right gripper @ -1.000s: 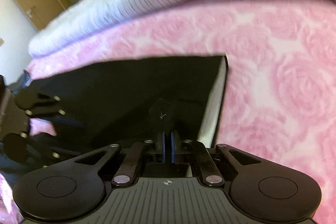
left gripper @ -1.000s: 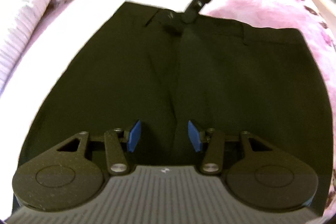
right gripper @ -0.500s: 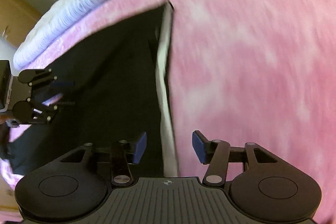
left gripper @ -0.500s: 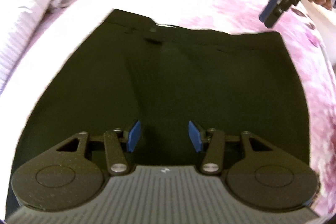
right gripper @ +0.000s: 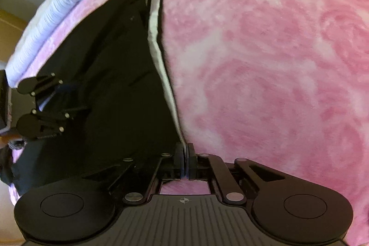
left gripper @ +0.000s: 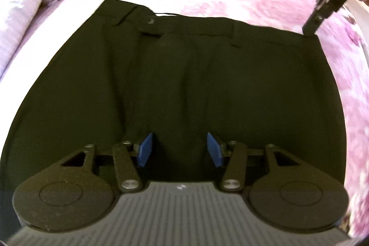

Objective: Fold clothes

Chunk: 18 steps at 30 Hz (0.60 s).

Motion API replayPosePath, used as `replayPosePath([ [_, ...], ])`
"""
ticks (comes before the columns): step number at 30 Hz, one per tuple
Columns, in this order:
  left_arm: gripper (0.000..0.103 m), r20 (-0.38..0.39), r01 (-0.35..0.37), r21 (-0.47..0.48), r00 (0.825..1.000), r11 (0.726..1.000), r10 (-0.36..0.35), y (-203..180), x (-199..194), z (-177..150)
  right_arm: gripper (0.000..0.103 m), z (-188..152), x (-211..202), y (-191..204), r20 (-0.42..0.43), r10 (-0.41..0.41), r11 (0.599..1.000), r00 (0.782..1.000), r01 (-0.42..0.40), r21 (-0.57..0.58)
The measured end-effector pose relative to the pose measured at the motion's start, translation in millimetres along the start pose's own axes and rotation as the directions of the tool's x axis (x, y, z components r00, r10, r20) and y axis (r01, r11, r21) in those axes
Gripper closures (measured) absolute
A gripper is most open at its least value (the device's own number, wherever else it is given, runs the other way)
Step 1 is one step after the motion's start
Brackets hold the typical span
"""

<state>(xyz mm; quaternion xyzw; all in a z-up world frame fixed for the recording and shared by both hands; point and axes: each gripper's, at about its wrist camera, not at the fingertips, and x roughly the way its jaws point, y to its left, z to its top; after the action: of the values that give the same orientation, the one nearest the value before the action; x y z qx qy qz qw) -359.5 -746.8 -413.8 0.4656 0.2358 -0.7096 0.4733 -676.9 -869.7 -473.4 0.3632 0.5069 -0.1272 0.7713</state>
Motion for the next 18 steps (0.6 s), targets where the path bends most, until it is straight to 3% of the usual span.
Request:
replayPosePath([
  [2,0.056,0.000,-0.019,-0.062,1.000,0.998,0.019,0,-14,-6,0.099,4,-7,6,0.026,-0.026,0.999,0.999,0.027,-0.024],
  [3,0.056,-0.003,-0.029,-0.090,1.000,0.996,0.029,-1,-22,-10,0.091,6,-10,13,0.037,-0.045,0.998,0.998,0.047,-0.047],
  [4,0.056,-0.009,-0.040,-0.119,0.999,0.992,0.039,-2,-32,-16,0.072,8,-13,20,0.046,-0.066,0.995,0.997,0.070,-0.077],
  [6,0.056,-0.036,-0.070,-0.177,0.997,0.982,0.064,-6,-53,-34,0.051,11,-14,40,0.059,-0.094,0.983,0.994,0.102,-0.151],
  [12,0.052,-0.178,-0.204,-0.332,0.972,0.921,0.151,-18,-134,-124,0.049,7,-5,111,0.053,-0.099,0.925,0.994,0.111,-0.363],
  [18,0.050,-0.314,-0.332,-0.420,0.927,0.845,0.208,-25,-208,-236,0.049,-13,-4,186,0.085,-0.097,0.897,0.992,0.124,-0.424],
])
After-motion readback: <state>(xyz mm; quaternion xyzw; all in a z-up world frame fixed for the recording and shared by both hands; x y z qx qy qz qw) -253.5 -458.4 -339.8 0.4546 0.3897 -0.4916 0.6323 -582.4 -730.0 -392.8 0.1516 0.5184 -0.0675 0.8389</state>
